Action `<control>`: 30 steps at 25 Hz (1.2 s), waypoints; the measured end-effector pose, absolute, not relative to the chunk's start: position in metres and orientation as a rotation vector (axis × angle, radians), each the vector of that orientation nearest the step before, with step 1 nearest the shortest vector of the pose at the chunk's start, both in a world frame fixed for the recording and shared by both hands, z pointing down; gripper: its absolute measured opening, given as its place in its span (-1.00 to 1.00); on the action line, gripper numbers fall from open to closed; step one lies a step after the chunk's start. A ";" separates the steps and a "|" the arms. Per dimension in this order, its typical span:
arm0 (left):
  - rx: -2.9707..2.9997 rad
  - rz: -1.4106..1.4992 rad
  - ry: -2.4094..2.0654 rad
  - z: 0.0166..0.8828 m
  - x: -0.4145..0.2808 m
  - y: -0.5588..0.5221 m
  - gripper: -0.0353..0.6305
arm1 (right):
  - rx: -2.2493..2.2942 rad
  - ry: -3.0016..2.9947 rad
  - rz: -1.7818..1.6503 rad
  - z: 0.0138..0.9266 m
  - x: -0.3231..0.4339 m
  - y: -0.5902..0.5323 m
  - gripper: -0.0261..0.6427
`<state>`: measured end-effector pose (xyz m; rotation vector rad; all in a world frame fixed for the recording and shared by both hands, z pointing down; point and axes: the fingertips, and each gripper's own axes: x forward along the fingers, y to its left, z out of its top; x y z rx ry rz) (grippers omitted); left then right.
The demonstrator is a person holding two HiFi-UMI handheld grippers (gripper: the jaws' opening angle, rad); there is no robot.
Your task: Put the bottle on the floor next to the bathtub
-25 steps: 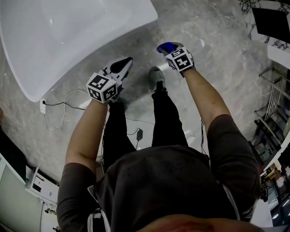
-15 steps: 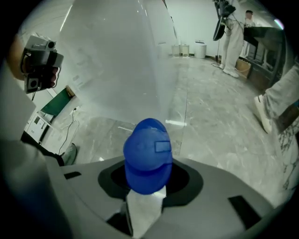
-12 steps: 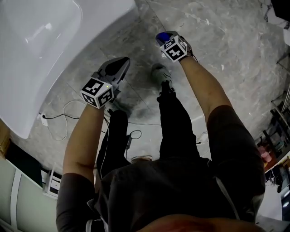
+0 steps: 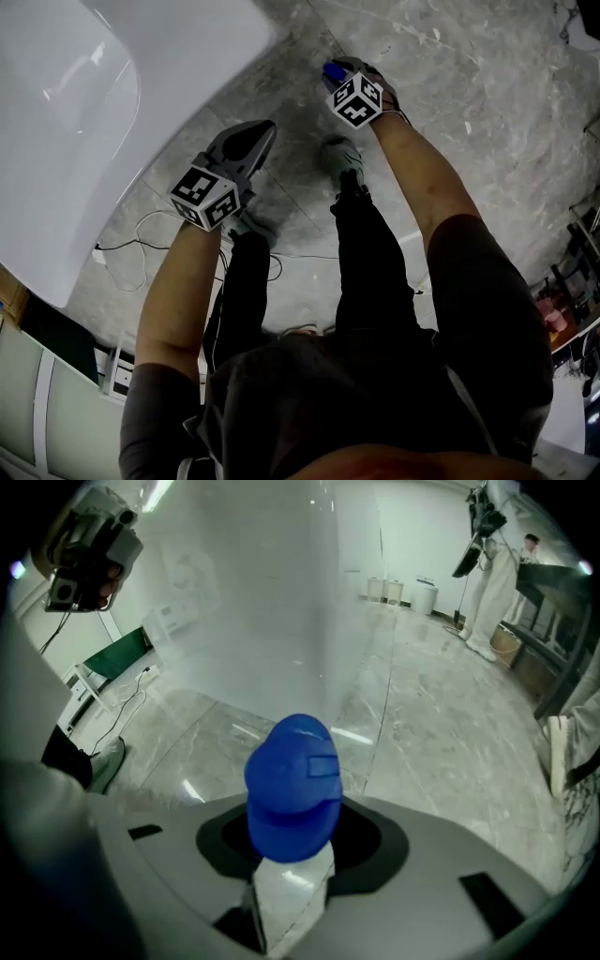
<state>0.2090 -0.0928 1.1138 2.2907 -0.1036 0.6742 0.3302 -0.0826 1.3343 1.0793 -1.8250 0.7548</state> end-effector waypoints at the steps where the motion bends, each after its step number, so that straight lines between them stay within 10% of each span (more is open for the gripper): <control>1: 2.292 0.672 -0.106 1.114 0.210 -0.095 -0.85 | 1.082 -1.822 0.761 1.334 0.331 -0.084 -0.50; 17: 2.312 0.566 -0.154 1.067 0.192 -0.105 -0.85 | 1.081 -1.734 0.786 1.284 0.328 -0.077 -0.14; 30: 2.384 0.404 -0.304 0.832 0.130 -0.116 -0.85 | 1.285 -1.800 0.806 0.977 0.285 -0.099 -0.13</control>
